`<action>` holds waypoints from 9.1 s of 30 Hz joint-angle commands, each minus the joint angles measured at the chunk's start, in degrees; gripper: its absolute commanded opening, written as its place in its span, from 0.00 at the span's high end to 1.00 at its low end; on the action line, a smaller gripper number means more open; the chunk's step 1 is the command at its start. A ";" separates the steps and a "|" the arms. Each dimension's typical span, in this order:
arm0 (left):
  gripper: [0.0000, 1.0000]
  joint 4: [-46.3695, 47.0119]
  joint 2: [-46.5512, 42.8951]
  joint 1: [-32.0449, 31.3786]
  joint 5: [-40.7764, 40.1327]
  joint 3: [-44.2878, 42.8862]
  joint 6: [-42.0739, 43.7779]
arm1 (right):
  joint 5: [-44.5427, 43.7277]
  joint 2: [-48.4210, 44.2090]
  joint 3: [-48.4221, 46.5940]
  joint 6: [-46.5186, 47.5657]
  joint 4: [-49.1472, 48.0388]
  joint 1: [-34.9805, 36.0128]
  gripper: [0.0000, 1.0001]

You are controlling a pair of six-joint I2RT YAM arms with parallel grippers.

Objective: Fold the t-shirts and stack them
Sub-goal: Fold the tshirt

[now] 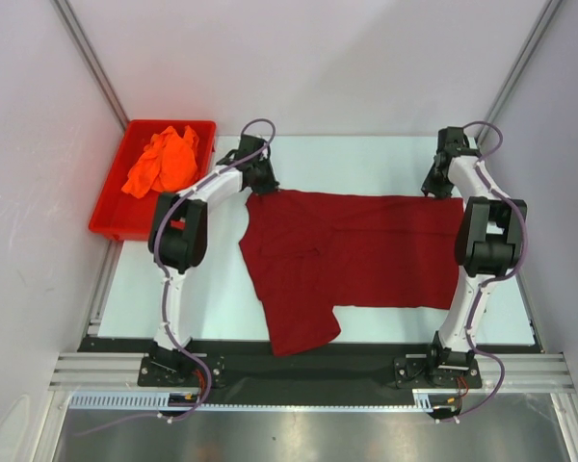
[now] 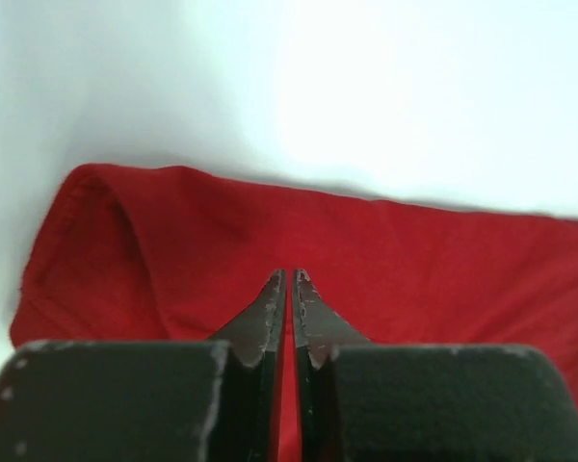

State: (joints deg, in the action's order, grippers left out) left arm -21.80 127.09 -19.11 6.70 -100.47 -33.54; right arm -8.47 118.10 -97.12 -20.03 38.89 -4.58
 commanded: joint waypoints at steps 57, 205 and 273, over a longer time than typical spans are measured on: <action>0.29 -1.14 -16.31 9.19 15.98 -6.71 1.55 | 6.71 -11.46 -5.04 3.07 10.76 -7.37 0.30; 1.00 -6.50 -50.80 -27.82 2.97 53.62 -2.14 | 12.51 -36.45 57.66 -9.85 -11.30 -41.48 0.76; 1.00 -20.83 -15.83 -6.55 0.42 -10.36 10.16 | 3.81 -17.12 16.53 -3.52 8.74 -22.41 1.00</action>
State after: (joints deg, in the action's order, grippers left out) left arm -43.88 109.91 -26.15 5.96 -106.61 -24.77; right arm -4.91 100.27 -77.73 -24.32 48.31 -27.99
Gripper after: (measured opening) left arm 0.008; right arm 0.011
